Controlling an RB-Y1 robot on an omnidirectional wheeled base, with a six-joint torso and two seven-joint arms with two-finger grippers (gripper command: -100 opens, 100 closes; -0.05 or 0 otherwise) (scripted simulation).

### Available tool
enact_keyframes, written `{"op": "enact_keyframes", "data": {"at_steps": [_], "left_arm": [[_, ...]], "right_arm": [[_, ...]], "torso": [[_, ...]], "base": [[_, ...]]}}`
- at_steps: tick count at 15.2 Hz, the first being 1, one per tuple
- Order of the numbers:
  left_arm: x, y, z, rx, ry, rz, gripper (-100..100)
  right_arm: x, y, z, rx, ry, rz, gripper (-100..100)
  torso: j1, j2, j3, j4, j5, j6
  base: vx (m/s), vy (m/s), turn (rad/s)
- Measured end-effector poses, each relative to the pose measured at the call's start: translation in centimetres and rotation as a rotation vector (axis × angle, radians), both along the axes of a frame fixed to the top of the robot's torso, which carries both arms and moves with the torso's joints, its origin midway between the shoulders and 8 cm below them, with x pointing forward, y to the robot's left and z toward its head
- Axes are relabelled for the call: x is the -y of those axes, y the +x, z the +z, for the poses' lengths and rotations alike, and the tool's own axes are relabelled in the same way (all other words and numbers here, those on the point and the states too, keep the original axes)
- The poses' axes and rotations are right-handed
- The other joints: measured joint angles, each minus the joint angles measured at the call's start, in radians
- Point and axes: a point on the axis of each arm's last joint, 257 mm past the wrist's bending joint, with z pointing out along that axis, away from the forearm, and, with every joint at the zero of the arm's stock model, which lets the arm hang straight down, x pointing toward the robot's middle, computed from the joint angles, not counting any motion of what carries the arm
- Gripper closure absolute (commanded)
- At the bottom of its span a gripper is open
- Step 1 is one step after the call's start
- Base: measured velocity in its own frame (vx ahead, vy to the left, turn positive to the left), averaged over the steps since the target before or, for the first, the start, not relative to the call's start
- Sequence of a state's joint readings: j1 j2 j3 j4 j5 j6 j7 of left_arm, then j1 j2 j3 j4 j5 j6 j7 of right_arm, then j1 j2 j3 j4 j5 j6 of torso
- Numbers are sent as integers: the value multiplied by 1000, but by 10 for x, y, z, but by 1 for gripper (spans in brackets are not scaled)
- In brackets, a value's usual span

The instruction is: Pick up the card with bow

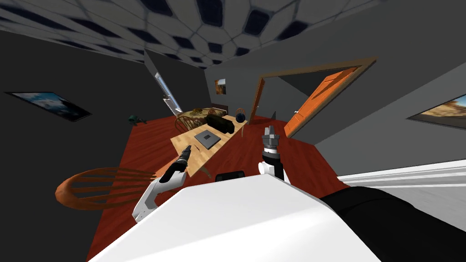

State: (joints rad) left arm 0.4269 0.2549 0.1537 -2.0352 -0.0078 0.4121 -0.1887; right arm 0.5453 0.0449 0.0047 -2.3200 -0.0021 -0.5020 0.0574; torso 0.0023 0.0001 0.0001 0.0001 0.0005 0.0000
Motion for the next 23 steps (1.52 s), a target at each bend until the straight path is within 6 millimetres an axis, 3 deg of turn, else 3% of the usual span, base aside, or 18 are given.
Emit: {"op": "enact_keyframes", "data": {"at_steps": [13,23], "left_arm": [[-38,-38,-87,-336,58,63,-100],[-66,-84,-143,-613,112,81,-100]], "right_arm": [[0,0,0,0,0,0,0],[0,0,0,0,0,0,0]], "torso": [[1,-2,-1,0,0,0],[2,-4,-2,-1,0,0]], "base": [[4,16,-171],[29,30,-171]]}}
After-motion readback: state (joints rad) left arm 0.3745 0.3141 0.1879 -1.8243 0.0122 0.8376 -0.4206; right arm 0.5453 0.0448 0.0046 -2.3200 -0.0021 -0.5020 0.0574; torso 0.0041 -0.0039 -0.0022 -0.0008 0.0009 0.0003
